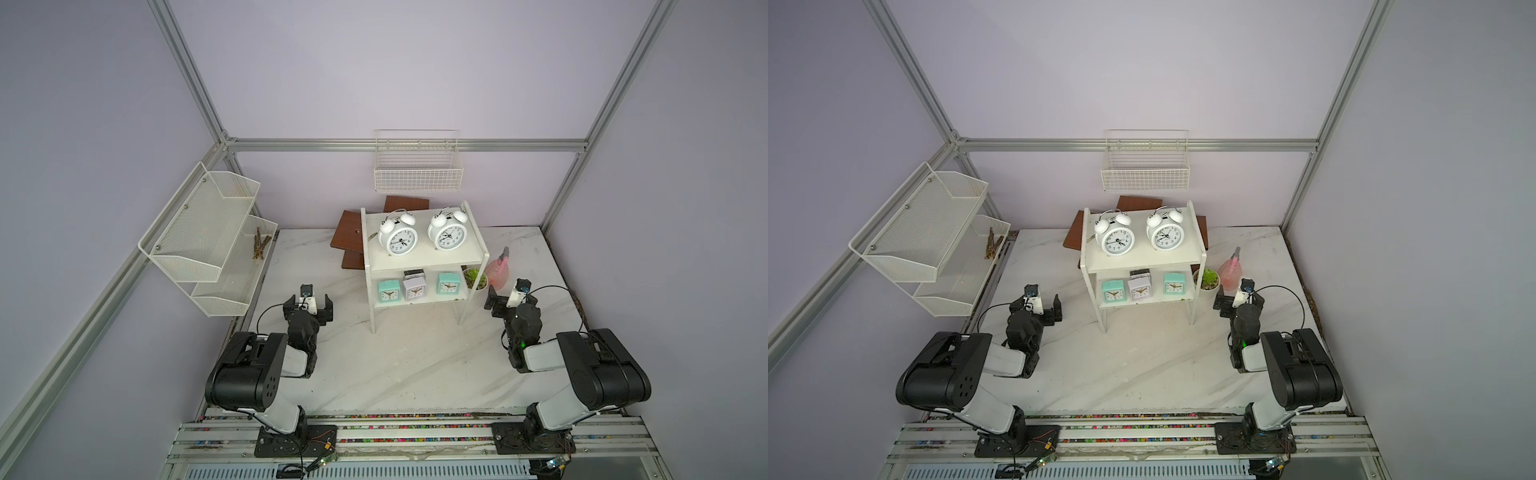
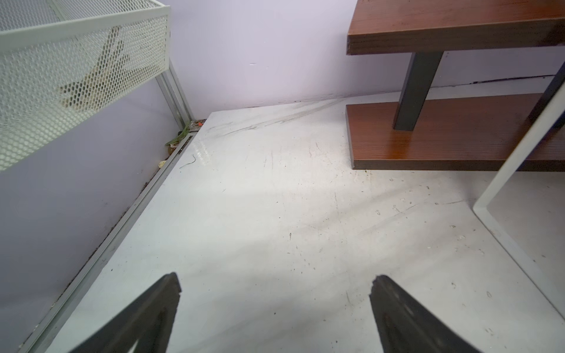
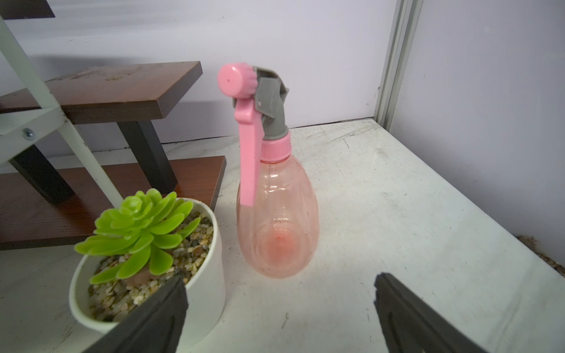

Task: Place the alarm clocks on the shelf by style
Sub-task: Reset both arms

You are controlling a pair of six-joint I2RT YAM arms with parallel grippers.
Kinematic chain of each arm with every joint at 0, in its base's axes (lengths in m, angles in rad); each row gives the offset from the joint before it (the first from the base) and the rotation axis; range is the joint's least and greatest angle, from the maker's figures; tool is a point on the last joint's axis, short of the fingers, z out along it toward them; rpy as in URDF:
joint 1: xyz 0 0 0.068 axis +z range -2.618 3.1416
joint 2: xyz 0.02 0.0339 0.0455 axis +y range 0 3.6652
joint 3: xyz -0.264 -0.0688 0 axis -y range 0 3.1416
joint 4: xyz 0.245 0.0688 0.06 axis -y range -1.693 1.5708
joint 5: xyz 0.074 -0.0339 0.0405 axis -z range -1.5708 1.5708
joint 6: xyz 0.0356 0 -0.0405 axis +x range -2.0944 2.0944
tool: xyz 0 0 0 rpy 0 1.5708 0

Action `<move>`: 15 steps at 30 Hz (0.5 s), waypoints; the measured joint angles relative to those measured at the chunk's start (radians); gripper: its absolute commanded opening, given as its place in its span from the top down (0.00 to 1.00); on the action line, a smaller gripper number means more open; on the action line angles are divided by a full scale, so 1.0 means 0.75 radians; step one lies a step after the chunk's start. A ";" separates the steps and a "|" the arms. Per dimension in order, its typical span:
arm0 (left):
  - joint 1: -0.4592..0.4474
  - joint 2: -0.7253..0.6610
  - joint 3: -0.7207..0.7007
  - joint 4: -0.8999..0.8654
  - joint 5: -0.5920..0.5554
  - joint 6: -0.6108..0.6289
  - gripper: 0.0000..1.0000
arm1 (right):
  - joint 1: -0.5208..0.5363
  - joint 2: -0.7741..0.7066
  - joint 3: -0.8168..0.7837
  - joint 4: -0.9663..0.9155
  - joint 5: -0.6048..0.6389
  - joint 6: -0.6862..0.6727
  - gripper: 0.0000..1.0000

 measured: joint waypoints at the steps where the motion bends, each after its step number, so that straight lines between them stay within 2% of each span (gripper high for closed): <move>1: 0.000 0.000 0.002 -0.007 -0.007 -0.002 0.00 | 0.000 0.000 0.000 0.000 0.000 0.000 0.00; 7: 0.001 -0.001 0.116 -0.150 -0.063 -0.035 0.00 | 0.000 0.000 0.000 0.000 -0.034 -0.012 0.00; 15: 0.001 -0.001 0.123 -0.203 -0.081 -0.054 0.00 | 0.000 0.000 -0.001 0.026 -0.128 -0.045 0.00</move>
